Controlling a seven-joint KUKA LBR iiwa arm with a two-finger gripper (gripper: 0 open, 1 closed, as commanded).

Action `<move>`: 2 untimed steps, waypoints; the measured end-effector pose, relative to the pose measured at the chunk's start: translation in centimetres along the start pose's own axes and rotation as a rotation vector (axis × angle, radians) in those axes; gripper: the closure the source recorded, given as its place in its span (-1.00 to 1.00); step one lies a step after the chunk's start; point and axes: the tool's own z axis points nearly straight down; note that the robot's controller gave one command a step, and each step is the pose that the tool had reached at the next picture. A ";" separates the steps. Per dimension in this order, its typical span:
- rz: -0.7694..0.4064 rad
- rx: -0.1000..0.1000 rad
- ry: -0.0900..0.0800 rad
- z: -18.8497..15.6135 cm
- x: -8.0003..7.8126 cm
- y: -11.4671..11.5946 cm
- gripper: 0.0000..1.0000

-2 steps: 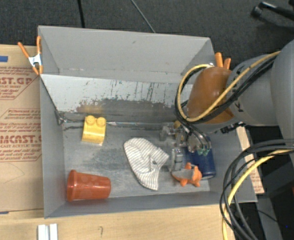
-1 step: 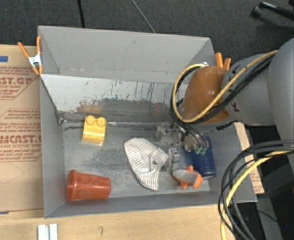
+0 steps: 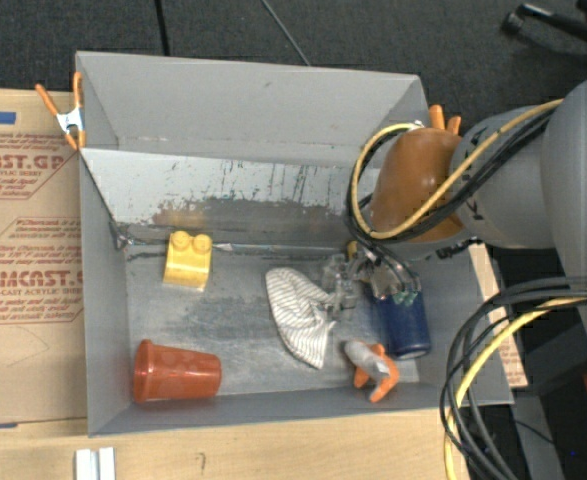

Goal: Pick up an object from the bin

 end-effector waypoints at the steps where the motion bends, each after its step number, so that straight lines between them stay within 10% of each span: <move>1: 0.005 0.000 0.000 0.0 0.0 -0.2 1.00; 2: -0.102 0.004 0.001 0.0 -0.4 0.4 1.00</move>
Offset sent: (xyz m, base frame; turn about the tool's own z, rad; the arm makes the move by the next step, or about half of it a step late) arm 0.0094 0.0207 -0.0005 -0.3058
